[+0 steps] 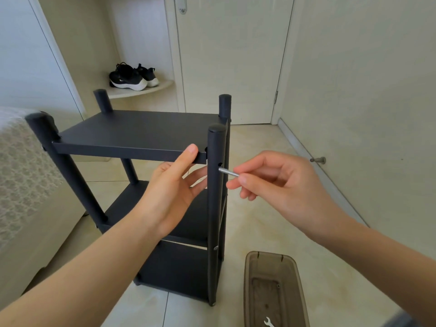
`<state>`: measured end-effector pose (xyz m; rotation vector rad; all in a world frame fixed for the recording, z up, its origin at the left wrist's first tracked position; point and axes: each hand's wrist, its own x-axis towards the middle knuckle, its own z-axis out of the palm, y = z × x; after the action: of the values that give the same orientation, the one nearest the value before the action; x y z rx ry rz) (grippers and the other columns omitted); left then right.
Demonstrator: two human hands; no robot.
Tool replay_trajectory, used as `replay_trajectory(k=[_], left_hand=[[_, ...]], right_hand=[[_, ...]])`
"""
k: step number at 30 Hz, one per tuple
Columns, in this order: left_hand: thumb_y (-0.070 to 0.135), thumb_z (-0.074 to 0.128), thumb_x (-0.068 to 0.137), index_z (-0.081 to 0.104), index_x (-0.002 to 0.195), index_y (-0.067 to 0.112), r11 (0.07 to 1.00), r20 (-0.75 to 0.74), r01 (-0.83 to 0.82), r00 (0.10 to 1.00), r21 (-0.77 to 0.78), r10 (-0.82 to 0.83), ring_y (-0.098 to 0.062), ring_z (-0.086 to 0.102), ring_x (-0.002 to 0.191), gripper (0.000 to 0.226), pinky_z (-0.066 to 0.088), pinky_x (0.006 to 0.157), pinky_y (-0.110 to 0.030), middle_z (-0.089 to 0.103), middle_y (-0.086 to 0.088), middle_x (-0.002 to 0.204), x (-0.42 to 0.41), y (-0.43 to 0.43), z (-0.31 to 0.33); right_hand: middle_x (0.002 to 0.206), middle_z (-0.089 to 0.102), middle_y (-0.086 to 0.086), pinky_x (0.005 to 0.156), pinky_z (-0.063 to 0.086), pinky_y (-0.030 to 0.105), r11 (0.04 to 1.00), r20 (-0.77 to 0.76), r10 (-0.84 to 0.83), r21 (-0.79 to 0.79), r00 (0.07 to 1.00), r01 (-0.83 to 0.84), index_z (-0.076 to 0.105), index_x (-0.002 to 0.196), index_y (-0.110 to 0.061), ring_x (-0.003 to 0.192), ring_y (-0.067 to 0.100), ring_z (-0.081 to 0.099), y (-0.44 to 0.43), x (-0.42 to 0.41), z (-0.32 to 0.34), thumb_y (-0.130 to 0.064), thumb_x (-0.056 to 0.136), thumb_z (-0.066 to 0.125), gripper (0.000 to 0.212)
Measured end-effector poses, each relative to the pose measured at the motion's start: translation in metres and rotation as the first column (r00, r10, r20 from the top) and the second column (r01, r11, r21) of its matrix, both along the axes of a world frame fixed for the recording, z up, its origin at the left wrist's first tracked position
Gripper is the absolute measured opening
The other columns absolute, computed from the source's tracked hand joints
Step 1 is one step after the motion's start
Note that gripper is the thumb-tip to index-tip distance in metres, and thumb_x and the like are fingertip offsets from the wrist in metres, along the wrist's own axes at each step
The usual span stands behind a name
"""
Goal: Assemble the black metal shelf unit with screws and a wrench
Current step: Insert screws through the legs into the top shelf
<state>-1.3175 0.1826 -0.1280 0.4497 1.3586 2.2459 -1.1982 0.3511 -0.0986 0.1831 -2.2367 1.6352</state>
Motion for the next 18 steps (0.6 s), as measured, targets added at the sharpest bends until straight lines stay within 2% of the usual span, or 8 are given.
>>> replay_trajectory(k=[5, 13, 18], left_hand=[[0.036, 0.075, 0.081, 0.047, 0.116, 0.016, 0.999, 0.034, -0.028, 0.999, 0.020, 0.028, -0.024, 0.071, 0.106, 0.050, 0.058, 0.093, -0.035, 0.064, -0.019, 0.117, 0.000, 0.001, -0.004], [0.041, 0.076, 0.071, 0.051, 0.115, 0.019, 0.997, 0.076, -0.074, 0.994, 0.011, 0.073, -0.019, 0.071, 0.102, 0.055, 0.059, 0.082, -0.031, 0.068, -0.011, 0.114, 0.005, 0.008, -0.005], [0.043, 0.079, 0.066, 0.050, 0.117, 0.020, 0.994, 0.094, -0.106, 0.990, 0.004, 0.105, -0.019, 0.073, 0.101, 0.062, 0.060, 0.075, -0.028, 0.069, -0.014, 0.114, 0.007, 0.008, -0.004]], right_hand=[[0.084, 0.076, -0.006, 0.075, 0.055, 0.019, 0.998, -0.048, -0.055, 0.037, 0.997, 0.056, 0.071, 0.093, -0.021, 0.076, 0.011, 0.072, -0.004, -0.002, -0.003, -0.018, 0.086, 0.071, 0.008], [0.079, 0.075, -0.012, 0.076, 0.052, 0.015, 0.985, -0.113, -0.101, 0.129, 0.988, 0.115, 0.070, 0.091, -0.022, 0.079, 0.007, 0.072, -0.008, -0.006, -0.012, -0.015, 0.085, 0.076, 0.011], [0.078, 0.074, -0.013, 0.075, 0.051, 0.012, 0.987, -0.111, -0.099, 0.117, 0.989, 0.112, 0.068, 0.089, -0.023, 0.076, 0.006, 0.072, -0.011, -0.011, -0.014, -0.015, 0.085, 0.076, 0.012]])
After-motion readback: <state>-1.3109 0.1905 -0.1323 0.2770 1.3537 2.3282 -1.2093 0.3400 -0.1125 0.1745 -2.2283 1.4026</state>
